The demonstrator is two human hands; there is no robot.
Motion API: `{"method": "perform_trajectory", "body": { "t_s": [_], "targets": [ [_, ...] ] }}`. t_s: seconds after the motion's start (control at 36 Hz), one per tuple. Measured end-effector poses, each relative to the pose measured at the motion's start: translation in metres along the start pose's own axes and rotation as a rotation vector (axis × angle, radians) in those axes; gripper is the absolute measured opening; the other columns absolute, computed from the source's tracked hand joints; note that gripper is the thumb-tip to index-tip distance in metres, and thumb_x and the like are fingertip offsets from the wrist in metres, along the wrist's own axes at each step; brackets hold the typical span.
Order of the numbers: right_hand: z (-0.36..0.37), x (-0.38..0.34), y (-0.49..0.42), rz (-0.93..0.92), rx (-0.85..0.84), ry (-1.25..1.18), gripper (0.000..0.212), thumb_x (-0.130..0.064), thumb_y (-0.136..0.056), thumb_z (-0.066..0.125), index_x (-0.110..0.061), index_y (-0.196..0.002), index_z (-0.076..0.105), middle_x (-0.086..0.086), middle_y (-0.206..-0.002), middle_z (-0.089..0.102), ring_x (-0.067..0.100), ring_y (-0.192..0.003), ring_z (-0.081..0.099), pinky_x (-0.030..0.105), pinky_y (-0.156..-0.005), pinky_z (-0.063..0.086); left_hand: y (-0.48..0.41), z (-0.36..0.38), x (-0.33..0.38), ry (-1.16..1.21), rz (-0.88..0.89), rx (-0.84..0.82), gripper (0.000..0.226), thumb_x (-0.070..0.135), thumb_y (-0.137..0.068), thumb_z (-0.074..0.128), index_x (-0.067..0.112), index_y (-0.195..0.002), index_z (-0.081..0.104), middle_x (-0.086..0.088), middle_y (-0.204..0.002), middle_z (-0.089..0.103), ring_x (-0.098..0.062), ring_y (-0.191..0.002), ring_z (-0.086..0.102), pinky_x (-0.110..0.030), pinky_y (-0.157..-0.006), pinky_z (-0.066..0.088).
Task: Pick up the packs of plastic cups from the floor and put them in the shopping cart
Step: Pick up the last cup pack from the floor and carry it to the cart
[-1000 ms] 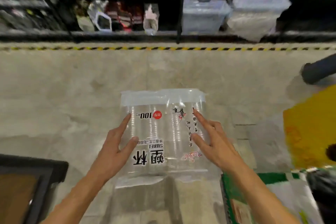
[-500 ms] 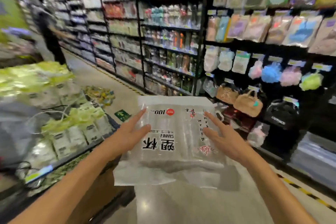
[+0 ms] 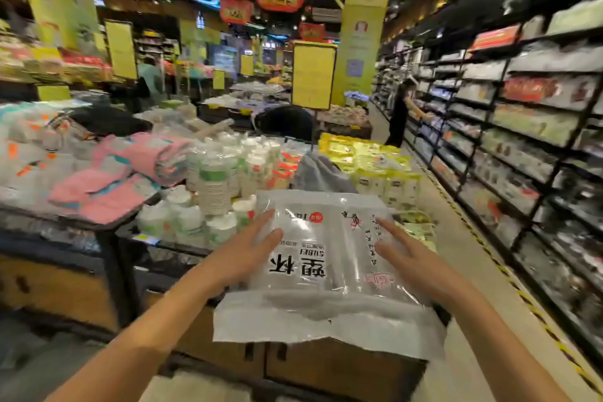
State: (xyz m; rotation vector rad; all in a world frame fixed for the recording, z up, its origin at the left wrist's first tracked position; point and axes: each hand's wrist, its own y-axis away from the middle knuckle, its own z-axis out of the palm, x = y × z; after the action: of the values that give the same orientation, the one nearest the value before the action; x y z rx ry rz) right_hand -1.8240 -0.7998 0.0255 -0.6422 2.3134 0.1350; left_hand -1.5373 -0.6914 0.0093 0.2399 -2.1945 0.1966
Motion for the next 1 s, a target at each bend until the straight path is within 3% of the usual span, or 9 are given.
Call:
{"method": "perform_trajectory", "body": {
  "t_s": [0.14,0.25,0.33,0.39,0.5,0.61,0.78,0.86,1.0],
  "targets": [
    [0.083,-0.079,-0.079,-0.133,-0.135,-0.008,0.053,-0.048,-0.097,0.052,-0.051,-0.147,0.033,-0.013,-0.155,0.034,0.016,-0.144,0.033,0.030,-0.108,0.029,0.007,-0.089,-0.088,0.095,-0.114,0.172,0.061,0.061,-0.093,0.045,0.050,-0.149,0.021,0.025,-0.150,0.022,0.002,-0.139,0.016,-0.023,-0.112,0.017],
    [0.157,-0.138,-0.133,-0.229,-0.227,-0.006,0.053,-0.049,-0.096,0.053,-0.052,-0.145,0.034,-0.013,-0.154,0.034,0.014,-0.144,0.031,0.029,-0.112,0.024,0.020,-0.160,-0.148,0.080,-0.227,0.266,0.063,0.061,-0.094,0.042,0.048,-0.151,0.019,0.023,-0.150,0.029,-0.004,-0.139,0.030,-0.020,-0.104,0.023],
    [0.211,-0.181,-0.162,-0.299,-0.320,-0.081,0.052,-0.050,-0.095,0.054,-0.056,-0.143,0.035,-0.017,-0.152,0.034,0.005,-0.138,0.033,0.027,-0.110,0.026,0.040,-0.205,-0.184,0.080,-0.309,0.364,0.069,0.078,-0.078,0.039,0.062,-0.142,0.020,0.014,-0.153,0.033,-0.014,-0.139,0.036,-0.032,-0.112,0.031],
    [0.244,-0.210,-0.177,-0.321,-0.384,-0.135,0.048,-0.051,-0.095,0.054,-0.060,-0.139,0.038,-0.022,-0.146,0.036,0.001,-0.131,0.034,0.026,-0.105,0.027,0.053,-0.231,-0.207,0.069,-0.361,0.428,0.078,0.081,-0.071,0.037,0.059,-0.144,0.021,0.008,-0.156,0.033,-0.019,-0.141,0.035,-0.040,-0.116,0.029],
    [0.310,-0.266,-0.211,-0.440,-0.495,-0.109,0.041,-0.062,-0.089,0.053,-0.076,-0.123,0.036,-0.016,-0.155,0.033,0.011,-0.142,0.034,0.040,-0.118,0.026,0.076,-0.280,-0.248,0.016,-0.487,0.529,0.077,0.076,-0.077,0.036,0.052,-0.148,0.018,0.003,-0.158,0.031,-0.023,-0.140,0.037,-0.040,-0.115,0.030],
    [0.365,-0.320,-0.236,-0.502,-0.577,-0.089,0.050,-0.052,-0.097,0.050,-0.057,-0.143,0.033,-0.018,-0.147,0.038,0.014,-0.140,0.035,0.028,-0.106,0.026,0.097,-0.320,-0.281,0.045,-0.544,0.649,0.062,0.060,-0.093,0.043,0.046,-0.150,0.023,0.008,-0.153,0.038,-0.016,-0.131,0.046,-0.032,-0.107,0.035],
    [0.445,-0.387,-0.286,-0.613,-0.708,-0.125,0.052,-0.047,-0.097,0.053,-0.053,-0.144,0.034,-0.012,-0.155,0.036,0.007,-0.137,0.036,0.025,-0.108,0.027,0.108,-0.370,-0.327,0.018,-0.634,0.792,0.061,0.055,-0.096,0.045,0.045,-0.151,0.022,0.014,-0.155,0.030,-0.010,-0.139,0.035,-0.021,-0.103,0.029],
    [0.483,-0.418,-0.315,-0.659,-0.750,-0.086,0.052,-0.045,-0.098,0.052,-0.050,-0.147,0.034,0.000,-0.154,0.041,0.020,-0.137,0.043,0.035,-0.112,0.033,0.102,-0.392,-0.346,-0.012,-0.715,0.872,0.059,0.055,-0.095,0.047,0.046,-0.150,0.025,0.010,-0.154,0.035,-0.013,-0.138,0.038,-0.023,-0.104,0.029],
    [0.530,-0.467,-0.365,-0.760,-0.816,-0.091,0.052,-0.048,-0.099,0.048,-0.052,-0.147,0.030,-0.007,-0.159,0.031,0.017,-0.143,0.034,0.033,-0.111,0.028,0.084,-0.429,-0.371,0.025,-0.735,0.977,0.061,0.074,-0.083,0.048,0.064,-0.139,0.026,0.015,-0.153,0.035,-0.012,-0.139,0.039,-0.033,-0.116,0.028]
  ]
}}
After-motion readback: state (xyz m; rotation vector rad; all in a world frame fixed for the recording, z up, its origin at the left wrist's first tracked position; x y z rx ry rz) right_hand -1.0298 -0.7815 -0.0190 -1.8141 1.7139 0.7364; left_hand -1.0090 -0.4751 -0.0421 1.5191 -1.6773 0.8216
